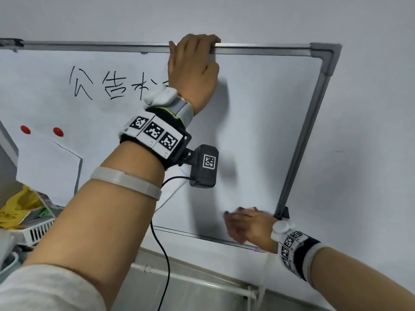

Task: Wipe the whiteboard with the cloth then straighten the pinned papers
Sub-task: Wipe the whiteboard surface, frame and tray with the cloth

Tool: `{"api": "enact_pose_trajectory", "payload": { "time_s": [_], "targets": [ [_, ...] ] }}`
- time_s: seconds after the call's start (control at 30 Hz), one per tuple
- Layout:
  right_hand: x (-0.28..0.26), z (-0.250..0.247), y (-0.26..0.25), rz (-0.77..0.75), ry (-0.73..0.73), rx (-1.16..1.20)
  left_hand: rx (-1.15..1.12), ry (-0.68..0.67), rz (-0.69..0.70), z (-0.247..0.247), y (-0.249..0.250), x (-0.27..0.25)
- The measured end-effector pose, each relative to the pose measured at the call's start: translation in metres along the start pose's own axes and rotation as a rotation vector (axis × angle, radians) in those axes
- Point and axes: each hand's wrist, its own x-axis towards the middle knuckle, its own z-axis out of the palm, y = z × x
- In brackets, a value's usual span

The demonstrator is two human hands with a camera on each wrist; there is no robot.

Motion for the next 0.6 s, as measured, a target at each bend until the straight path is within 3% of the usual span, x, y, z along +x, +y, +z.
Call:
{"api": "enact_pose_trajectory", "payload": {
  "time_s": [0.17,0.3,0.37,0.47,0.57,0.6],
  "targets": [
    [0.046,-0.03,0.006,0.019,-0.011,-0.06,0.012,-0.068,0.03,-0.014,0.004,-0.004],
    [0.037,-0.034,0.001,0.008,-0.087,0.021,-0.15,-0.109,0.039,-0.019,-0.007,-0.031],
    [0.043,-0.052,-0.005,0.05,-0.205,0.106,-0.213,-0.067,0.013,-0.025,-0.012,-0.055],
    [0.066,-0.072,-0.014,0.309,-0.182,0.439,-0.194,-0.041,-0.136,-0.036,-0.024,-0.109],
    [0.099,-0.085,-0.036,0.445,-0.078,0.841,-0.298,-0.226,-0.471,-0.057,-0.036,-0.172],
    [0.107,-0.088,-0.042,0.454,-0.047,0.876,-0.354,-0.301,-0.581,-0.064,-0.04,-0.192]
  ]
}}
